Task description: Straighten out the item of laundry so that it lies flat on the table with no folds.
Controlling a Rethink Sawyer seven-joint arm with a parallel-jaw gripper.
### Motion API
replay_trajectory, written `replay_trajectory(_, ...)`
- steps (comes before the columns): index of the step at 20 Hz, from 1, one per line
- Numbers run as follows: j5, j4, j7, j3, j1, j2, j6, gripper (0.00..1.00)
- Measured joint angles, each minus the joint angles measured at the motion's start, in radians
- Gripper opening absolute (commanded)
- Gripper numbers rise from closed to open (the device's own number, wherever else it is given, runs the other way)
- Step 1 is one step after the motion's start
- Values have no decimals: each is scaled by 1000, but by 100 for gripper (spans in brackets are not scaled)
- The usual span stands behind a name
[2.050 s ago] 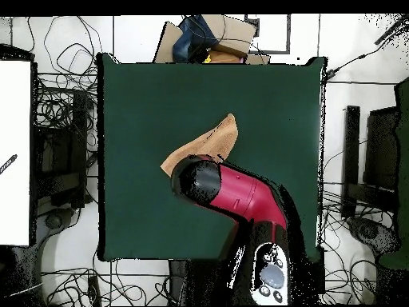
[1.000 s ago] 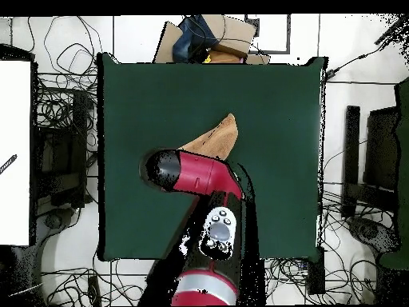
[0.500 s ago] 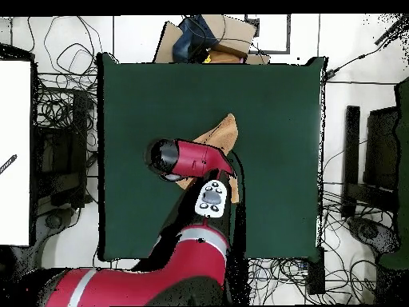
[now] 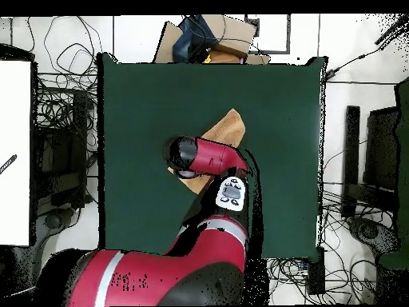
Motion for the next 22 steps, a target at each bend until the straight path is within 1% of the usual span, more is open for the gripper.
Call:
replay_trajectory(3, 0, 1, 0, 3, -18, 0, -8, 100)
replay_trajectory(7, 0, 3, 0, 7, -46, 4, -55, 100)
replay_trajectory(12, 2, 5, 0, 11, -62, 12, -79, 100)
replay_trajectory(22, 2, 5, 0, 5, -44, 12, -89, 100)
